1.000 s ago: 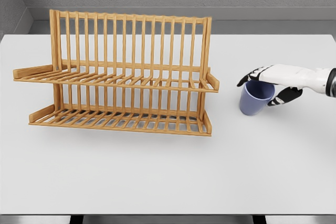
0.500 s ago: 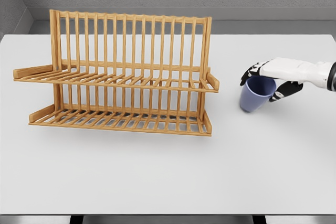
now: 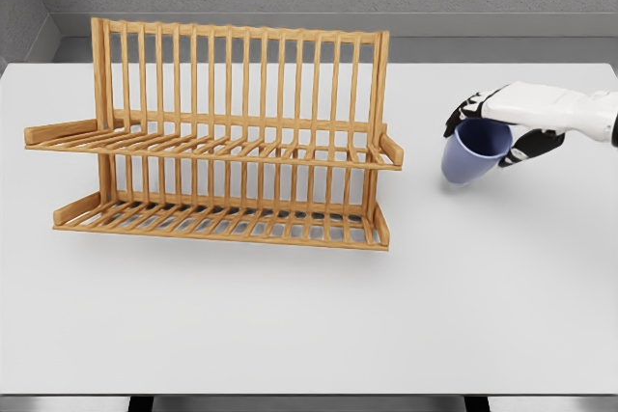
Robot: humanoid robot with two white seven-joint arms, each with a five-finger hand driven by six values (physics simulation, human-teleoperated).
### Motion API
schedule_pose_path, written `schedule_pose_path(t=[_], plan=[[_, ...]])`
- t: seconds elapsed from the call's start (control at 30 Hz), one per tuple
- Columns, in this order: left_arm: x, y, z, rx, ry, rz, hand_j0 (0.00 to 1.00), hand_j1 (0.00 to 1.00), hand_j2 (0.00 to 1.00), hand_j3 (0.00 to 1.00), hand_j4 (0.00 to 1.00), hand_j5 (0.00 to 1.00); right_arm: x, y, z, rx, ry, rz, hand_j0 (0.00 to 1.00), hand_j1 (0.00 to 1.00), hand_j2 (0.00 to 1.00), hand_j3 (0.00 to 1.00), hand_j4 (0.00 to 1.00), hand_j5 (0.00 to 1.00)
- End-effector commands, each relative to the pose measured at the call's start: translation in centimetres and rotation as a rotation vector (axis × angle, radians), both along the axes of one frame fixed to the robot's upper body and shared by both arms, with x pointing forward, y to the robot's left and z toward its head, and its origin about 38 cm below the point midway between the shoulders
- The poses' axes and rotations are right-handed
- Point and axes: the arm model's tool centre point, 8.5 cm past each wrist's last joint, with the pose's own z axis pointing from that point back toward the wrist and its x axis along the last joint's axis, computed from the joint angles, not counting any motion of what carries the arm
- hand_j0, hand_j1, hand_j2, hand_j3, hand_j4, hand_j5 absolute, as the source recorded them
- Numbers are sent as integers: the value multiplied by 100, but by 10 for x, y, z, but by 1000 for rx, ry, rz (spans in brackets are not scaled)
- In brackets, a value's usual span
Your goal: Right arm put cup on second shelf
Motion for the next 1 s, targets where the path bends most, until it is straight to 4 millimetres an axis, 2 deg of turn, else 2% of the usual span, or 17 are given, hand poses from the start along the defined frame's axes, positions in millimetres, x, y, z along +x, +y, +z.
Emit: schedule_pose_path(t=[0.0, 0.1, 0.3, 0.63, 0.97], plan=[[0, 0, 0, 0, 0, -1, 100, 100, 100, 100, 100, 100, 0, -1, 3, 5, -4, -5, 69, 69, 69, 69, 69, 69], [0, 0, 0, 0, 0, 0, 100, 100, 100, 100, 100, 100, 0, -5, 7, 1, -15, -13, 69, 69, 69, 69, 69, 69], [1, 0, 0, 0, -1, 0, 100, 100, 100, 100, 100, 100, -4, -6, 27, -4, -67, -4, 69, 69, 69, 69, 69, 69], [0, 0, 0, 0, 0, 0, 100, 100, 100, 100, 100, 100, -3, -7, 40, -9, -94, -3, 69, 69, 69, 69, 69, 69], [1, 0, 0, 0, -1, 0, 100, 100, 100, 100, 100, 100, -9, 13, 62, -12, -153, 52, 69, 69, 69, 69, 69, 69]])
